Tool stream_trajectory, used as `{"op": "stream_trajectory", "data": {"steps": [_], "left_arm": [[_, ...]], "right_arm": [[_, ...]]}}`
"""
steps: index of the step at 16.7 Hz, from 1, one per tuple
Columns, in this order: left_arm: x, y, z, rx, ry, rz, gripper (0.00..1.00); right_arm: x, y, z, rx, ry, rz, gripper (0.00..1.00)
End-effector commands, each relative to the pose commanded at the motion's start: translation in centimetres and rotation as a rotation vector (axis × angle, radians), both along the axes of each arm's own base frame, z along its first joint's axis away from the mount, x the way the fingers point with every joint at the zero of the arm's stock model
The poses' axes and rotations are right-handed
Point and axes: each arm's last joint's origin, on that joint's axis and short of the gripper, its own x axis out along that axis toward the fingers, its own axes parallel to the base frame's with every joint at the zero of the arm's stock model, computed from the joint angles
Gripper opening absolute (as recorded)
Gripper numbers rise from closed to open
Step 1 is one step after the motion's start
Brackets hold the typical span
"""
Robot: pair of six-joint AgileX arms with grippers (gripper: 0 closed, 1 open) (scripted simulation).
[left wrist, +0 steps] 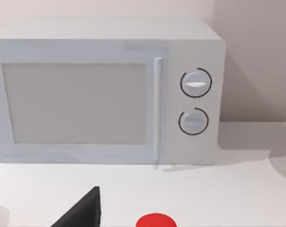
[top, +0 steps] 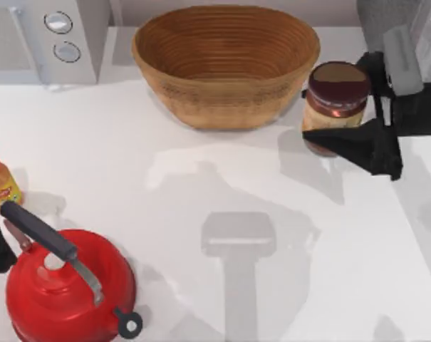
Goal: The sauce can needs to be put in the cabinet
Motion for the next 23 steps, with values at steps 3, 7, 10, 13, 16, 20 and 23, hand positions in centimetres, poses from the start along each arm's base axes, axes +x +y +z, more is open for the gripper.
{"op": "stream_trajectory", "data": {"steps": [3,7,10,13,16,20,23], "left_arm": [[0.0,0.0,0.0,0.0,0.0,0.0,1.0],[0.0,0.0,0.0,0.0,0.0,0.0,1.0],[0.0,0.0,0.0,0.0,0.0,0.0,1.0],[0.0,0.0,0.0,0.0,0.0,0.0,1.0],[0.0,0.0,0.0,0.0,0.0,0.0,1.0],[0.0,0.0,0.0,0.0,0.0,0.0,1.0],[0.0,0.0,0.0,0.0,0.0,0.0,1.0]], "right_arm": [[-4.0,-0.5,0.8,-0.06,0.045,-0.138,0.0],[-10.7,-2.6,2.7,-0.127,0.012,-0.429,0.0],[-15.0,-4.5,4.6,-0.117,-0.114,-0.677,0.0],[-18.1,-5.7,4.8,-0.075,-0.147,-0.852,0.0],[-20.3,-6.5,2.5,-0.056,-0.059,-1.001,0.0],[-23.0,-7.5,-0.1,0.008,-0.059,-1.223,0.0],[-23.8,-8.3,-1.4,0.047,-0.093,-1.386,0.0]]}}
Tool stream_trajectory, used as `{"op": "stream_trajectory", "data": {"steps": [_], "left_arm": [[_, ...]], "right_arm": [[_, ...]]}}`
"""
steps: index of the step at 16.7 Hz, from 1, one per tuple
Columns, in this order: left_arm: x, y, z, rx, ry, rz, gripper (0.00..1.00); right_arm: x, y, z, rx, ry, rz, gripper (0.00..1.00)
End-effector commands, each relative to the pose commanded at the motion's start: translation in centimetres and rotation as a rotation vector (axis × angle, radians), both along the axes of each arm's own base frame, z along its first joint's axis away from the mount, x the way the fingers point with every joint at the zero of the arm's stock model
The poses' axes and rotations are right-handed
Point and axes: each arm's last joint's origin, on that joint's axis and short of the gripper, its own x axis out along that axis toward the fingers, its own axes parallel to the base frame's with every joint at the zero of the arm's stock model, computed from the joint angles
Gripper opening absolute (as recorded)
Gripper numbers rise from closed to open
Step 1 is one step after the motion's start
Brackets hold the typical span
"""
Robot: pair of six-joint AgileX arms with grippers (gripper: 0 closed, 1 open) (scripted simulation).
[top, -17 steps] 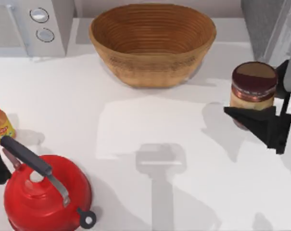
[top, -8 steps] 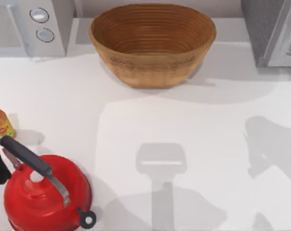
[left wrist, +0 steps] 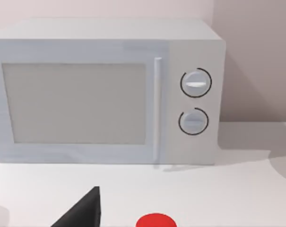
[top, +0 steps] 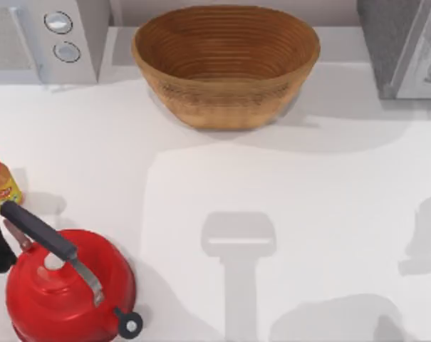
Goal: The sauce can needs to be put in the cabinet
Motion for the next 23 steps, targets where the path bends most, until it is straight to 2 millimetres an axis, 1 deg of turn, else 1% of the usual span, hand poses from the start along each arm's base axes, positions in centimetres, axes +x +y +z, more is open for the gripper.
{"op": "stream_trajectory", "data": {"steps": [3,9,11,12,14,16,18,20,23], "left_arm": [[0.0,0.0,0.0,0.0,0.0,0.0,1.0],[0.0,0.0,0.0,0.0,0.0,0.0,1.0],[0.0,0.0,0.0,0.0,0.0,0.0,1.0],[0.0,0.0,0.0,0.0,0.0,0.0,1.0],[0.0,0.0,0.0,0.0,0.0,0.0,1.0],[0.0,0.0,0.0,0.0,0.0,0.0,1.0],[0.0,0.0,0.0,0.0,0.0,0.0,1.0],[0.0,0.0,0.0,0.0,0.0,0.0,1.0],[0.0,0.0,0.0,0.0,0.0,0.0,1.0]], "right_arm": [[-0.3,-0.4,-0.2,0.007,-0.042,-0.085,0.0],[-0.3,-0.4,-0.1,0.009,-0.044,-0.084,0.0],[-0.3,-0.4,0.6,0.009,-0.036,-0.083,0.0],[-0.3,-0.3,1.4,0.009,-0.03,-0.082,0.0],[-0.2,-0.2,3.7,0.01,-0.018,-0.084,0.0],[0.1,-0.1,7.2,0.014,-0.013,-0.088,0.0],[0.7,0.0,11.5,0.021,-0.017,-0.097,0.0],[1.6,0.3,16.3,0.03,-0.026,-0.109,0.0],[3.8,0.7,23.5,0.041,-0.04,-0.129,0.0]]}}
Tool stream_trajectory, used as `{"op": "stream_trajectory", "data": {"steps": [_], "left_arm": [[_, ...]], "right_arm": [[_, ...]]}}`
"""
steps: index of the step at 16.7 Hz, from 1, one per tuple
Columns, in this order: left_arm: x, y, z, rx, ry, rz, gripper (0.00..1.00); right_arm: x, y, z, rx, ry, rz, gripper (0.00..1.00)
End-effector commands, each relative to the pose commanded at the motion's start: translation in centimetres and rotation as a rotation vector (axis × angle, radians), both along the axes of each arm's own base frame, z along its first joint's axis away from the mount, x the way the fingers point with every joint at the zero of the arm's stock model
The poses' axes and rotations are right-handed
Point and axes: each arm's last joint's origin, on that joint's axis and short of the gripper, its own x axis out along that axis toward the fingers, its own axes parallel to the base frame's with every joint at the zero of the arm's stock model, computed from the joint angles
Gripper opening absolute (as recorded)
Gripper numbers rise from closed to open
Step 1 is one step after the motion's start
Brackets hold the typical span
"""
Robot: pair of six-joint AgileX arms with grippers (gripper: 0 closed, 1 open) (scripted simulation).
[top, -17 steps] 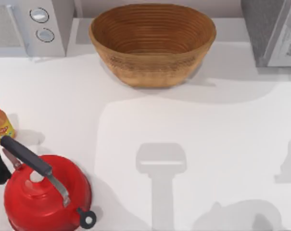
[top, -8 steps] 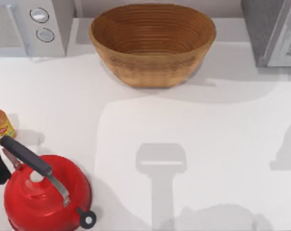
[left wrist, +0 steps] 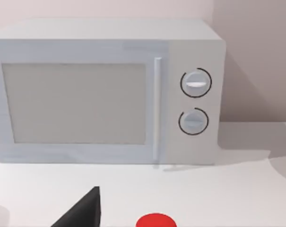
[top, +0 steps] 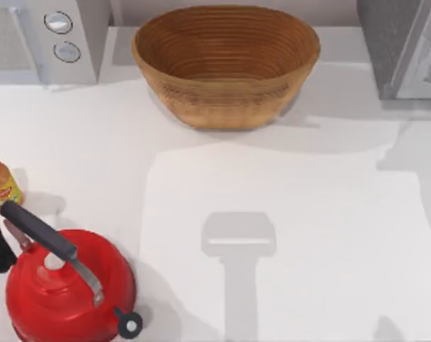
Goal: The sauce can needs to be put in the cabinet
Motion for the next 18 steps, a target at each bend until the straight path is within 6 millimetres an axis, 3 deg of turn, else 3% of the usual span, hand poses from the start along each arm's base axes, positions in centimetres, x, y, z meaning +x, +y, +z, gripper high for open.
{"op": "stream_trajectory", "data": {"steps": [4,8,12,18], "left_arm": [[0.0,0.0,0.0,0.0,0.0,0.0,1.0],[0.0,0.0,0.0,0.0,0.0,0.0,1.0],[0.0,0.0,0.0,0.0,0.0,0.0,1.0],[0.0,0.0,0.0,0.0,0.0,0.0,1.0]], "right_arm": [[4.0,1.0,7.4,0.001,-0.005,-0.014,0.0],[7.7,2.4,11.7,-0.013,-0.005,0.006,0.0],[9.7,3.6,13.3,-0.031,-0.003,0.04,0.0],[9.9,3.7,13.3,-0.031,0.0,0.041,0.0]]}}
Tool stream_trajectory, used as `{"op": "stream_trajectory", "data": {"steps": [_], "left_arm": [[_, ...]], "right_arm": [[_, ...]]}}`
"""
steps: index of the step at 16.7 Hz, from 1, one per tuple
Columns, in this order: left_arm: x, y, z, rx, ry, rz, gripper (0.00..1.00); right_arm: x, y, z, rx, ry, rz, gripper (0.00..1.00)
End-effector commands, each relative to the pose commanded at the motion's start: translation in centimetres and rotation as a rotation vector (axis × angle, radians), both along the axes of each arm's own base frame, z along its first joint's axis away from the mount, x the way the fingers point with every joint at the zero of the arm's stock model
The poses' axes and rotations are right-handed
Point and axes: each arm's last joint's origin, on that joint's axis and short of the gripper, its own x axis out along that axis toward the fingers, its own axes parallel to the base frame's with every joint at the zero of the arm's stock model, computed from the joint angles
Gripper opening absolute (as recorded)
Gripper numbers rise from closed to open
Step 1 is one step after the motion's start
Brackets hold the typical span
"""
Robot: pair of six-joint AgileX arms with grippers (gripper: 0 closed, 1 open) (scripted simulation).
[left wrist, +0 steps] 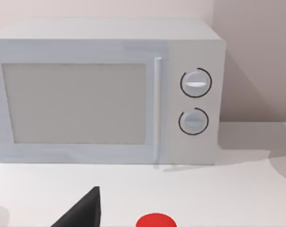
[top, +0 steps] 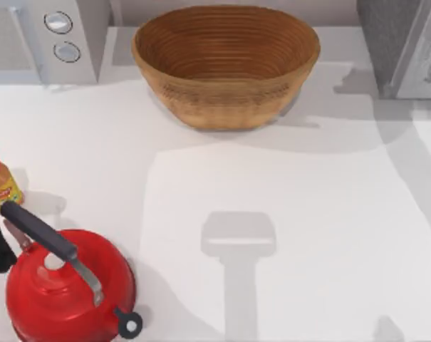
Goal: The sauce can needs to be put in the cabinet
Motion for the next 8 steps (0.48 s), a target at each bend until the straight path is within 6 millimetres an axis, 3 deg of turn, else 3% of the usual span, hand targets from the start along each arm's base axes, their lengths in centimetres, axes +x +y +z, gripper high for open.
{"op": "stream_trajectory", "data": {"steps": [4,6,8], "left_arm": [[0.0,0.0,0.0,0.0,0.0,0.0,1.0],[0.0,0.0,0.0,0.0,0.0,0.0,1.0],[0.0,0.0,0.0,0.0,0.0,0.0,1.0]], "right_arm": [[2.0,0.1,0.4,0.003,-0.009,0.007,0.0],[4.8,0.3,0.5,0.001,-0.012,0.008,0.0],[8.9,0.5,-0.6,-0.004,0.017,0.006,0.0]]}}
